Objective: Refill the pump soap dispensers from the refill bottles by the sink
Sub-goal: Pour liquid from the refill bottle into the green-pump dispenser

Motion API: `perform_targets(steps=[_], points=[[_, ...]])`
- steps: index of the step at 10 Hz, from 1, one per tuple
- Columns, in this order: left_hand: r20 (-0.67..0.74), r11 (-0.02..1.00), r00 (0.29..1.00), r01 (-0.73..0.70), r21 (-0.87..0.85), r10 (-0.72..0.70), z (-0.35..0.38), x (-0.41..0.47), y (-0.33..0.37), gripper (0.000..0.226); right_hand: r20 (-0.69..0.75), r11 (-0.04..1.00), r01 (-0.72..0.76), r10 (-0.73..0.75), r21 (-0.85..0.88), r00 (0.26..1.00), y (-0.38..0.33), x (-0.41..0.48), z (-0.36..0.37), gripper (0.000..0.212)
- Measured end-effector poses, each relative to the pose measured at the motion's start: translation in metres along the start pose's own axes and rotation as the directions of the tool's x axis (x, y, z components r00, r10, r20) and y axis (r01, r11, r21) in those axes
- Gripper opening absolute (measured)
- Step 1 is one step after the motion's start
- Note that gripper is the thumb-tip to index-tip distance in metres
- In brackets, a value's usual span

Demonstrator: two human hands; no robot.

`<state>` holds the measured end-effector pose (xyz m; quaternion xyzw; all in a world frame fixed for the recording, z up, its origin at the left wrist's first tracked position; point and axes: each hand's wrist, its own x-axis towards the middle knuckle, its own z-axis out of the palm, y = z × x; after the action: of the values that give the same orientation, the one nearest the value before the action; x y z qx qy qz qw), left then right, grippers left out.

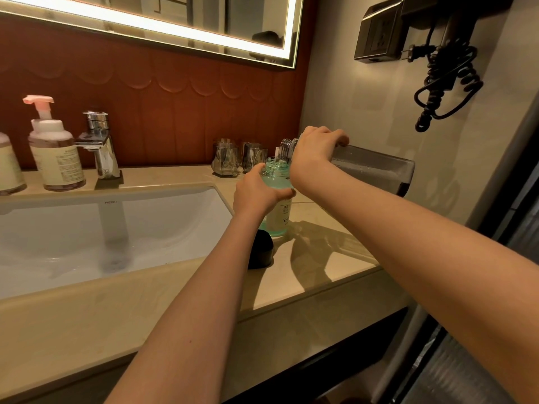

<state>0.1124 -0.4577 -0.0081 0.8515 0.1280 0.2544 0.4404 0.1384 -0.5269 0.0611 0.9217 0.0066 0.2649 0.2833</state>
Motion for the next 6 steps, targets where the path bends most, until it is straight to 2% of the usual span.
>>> perform_targets(steps=[2, 6], points=[[0.004, 1.000, 1.000, 0.004, -0.007, -0.004, -0.0005, -0.0001, 0.0005, 0.091, 0.000, 1.000, -0.003, 0.003, 0.018, 1.000, 0.0005, -0.0003, 0.0001, 0.052], [0.004, 1.000, 1.000, 0.004, -0.011, -0.004, -0.0004, -0.0006, 0.0004, 0.091, -0.004, 1.000, 0.011, -0.011, -0.010, 1.000, 0.0009, -0.0015, -0.0011, 0.049]])
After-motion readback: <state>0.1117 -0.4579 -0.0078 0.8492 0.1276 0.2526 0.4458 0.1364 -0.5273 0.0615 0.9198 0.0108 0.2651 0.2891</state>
